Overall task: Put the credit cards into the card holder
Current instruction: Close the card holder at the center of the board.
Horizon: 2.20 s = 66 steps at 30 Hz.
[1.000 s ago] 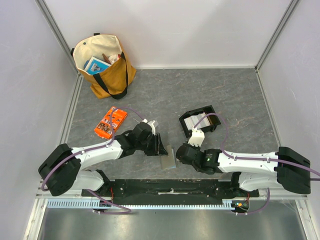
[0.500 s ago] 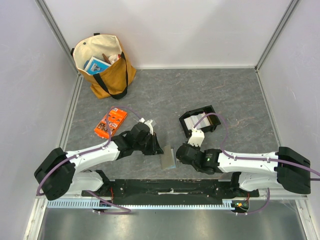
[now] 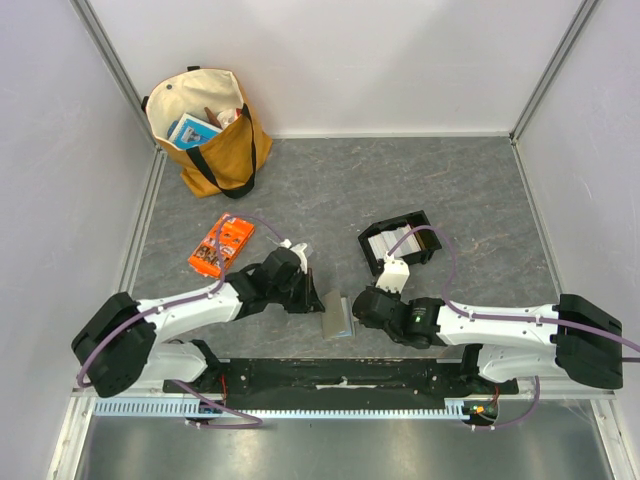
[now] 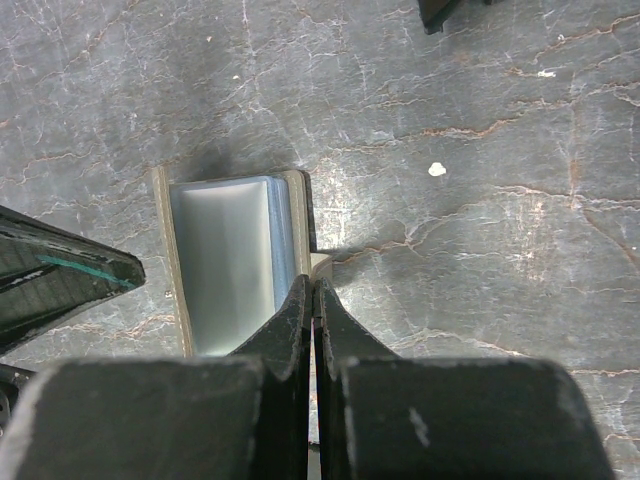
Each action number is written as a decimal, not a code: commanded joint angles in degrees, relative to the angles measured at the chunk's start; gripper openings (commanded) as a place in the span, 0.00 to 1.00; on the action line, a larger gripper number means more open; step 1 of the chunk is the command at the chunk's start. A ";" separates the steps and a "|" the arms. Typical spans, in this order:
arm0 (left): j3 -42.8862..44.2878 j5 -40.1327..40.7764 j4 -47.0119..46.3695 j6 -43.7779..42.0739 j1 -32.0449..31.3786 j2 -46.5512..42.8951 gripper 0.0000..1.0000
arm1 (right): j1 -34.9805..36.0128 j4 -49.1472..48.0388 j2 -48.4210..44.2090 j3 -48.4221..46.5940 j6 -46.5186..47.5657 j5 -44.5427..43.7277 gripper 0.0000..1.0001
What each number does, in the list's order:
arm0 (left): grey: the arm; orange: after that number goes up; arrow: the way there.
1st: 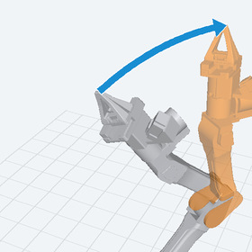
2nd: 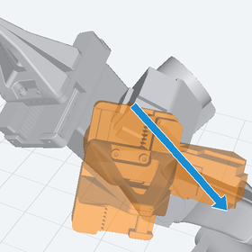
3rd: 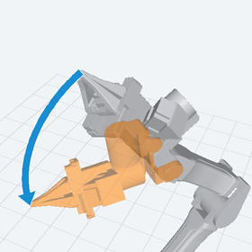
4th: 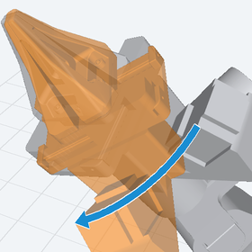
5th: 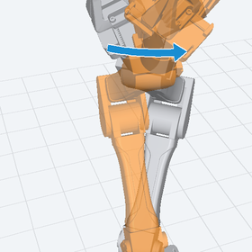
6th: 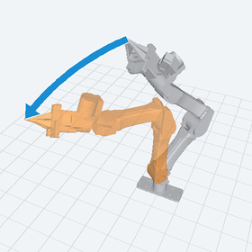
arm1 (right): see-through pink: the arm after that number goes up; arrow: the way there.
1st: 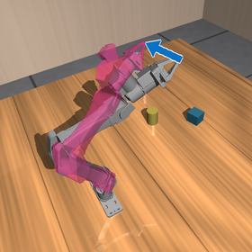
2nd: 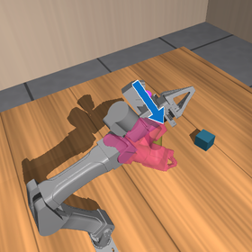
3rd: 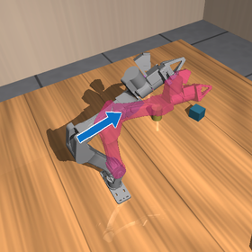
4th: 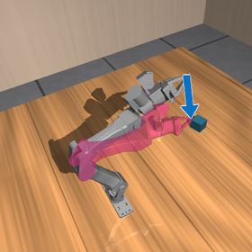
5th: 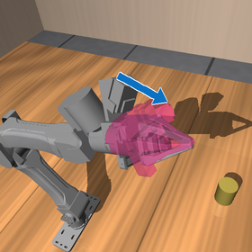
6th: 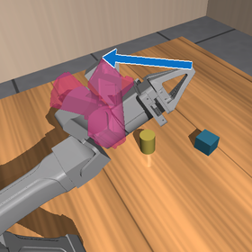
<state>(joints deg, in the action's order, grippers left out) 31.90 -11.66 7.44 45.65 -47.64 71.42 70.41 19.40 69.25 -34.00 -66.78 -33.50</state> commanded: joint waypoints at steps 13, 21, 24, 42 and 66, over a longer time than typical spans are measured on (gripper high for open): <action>4.66 -3.81 -4.54 -4.34 -0.09 8.12 0.02 | 0.34 0.20 1.41 -3.88 1.31 -1.22 0.00; 5.54 -5.04 -4.19 -5.39 -0.18 11.02 0.02 | 0.34 -0.24 2.11 -4.32 1.66 -0.61 0.00; 5.02 -5.48 -4.80 -5.66 -0.44 11.72 0.02 | 0.34 -0.24 2.03 -4.15 1.74 -0.52 0.00; 3.87 -4.86 -5.86 -5.66 -1.58 15.77 0.02 | 0.34 -6.21 9.75 -7.31 7.11 7.30 0.01; -2.63 -1.96 -14.55 -2.23 -1.67 15.15 0.02 | -2.65 2.83 -15.36 0.14 7.02 1.42 0.25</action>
<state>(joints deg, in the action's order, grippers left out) 31.92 -16.58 -5.98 43.46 -48.66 84.68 68.01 17.21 57.71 -39.22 -56.42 -28.77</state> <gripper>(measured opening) 0.022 0.347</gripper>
